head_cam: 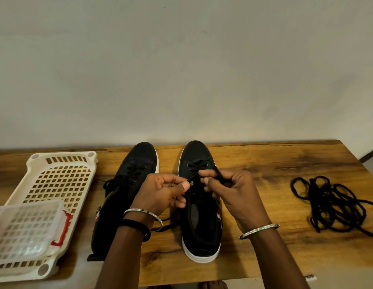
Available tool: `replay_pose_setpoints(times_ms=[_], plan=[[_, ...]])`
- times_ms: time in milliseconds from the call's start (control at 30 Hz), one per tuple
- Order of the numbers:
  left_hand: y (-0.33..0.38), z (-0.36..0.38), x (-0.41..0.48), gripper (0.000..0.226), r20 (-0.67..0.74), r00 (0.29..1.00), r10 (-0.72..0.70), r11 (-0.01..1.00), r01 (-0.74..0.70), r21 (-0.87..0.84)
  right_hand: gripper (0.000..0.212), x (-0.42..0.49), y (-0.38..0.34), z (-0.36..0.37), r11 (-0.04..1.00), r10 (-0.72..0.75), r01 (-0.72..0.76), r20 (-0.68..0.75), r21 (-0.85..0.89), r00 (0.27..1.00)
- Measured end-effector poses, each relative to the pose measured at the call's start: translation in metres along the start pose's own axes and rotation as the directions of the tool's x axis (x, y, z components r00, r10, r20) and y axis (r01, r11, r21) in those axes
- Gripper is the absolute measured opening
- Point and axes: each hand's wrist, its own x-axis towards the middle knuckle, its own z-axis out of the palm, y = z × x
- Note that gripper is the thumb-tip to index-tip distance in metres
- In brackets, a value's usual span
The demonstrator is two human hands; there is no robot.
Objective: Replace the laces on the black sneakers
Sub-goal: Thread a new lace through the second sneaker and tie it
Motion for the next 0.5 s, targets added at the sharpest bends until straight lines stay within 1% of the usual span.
replay_pose_setpoints(times_ms=[100,267,333,400,500], plan=[[0.000,0.000,0.000,0.003,0.004,1.000,-0.002,1.000,0.002,-0.004,0.015,0.000,-0.001,-0.001,0.999,-0.003,0.003,0.007,-0.050,1.000],[0.000,0.000,0.000,0.003,0.010,1.000,0.001,1.000,-0.001,-0.002,0.011,0.000,-0.004,0.005,0.970,-0.078,0.077,0.006,-0.231,0.997],[0.000,0.000,0.000,0.003,0.010,1.000,0.004,1.000,-0.004,-0.007,0.010,0.001,-0.002,0.008,0.932,-0.130,0.118,-0.014,-0.343,0.991],[0.000,-0.001,0.000,0.004,0.011,1.000,0.005,1.000,-0.005,-0.007,0.010,0.001,-0.001,0.011,0.860,-0.191,0.164,-0.006,-0.483,0.982],[-0.002,-0.002,0.001,0.005,0.018,1.000,0.015,1.000,-0.015,0.003,0.009,0.001,-0.001,0.015,0.805,-0.219,0.193,0.022,-0.561,0.975]])
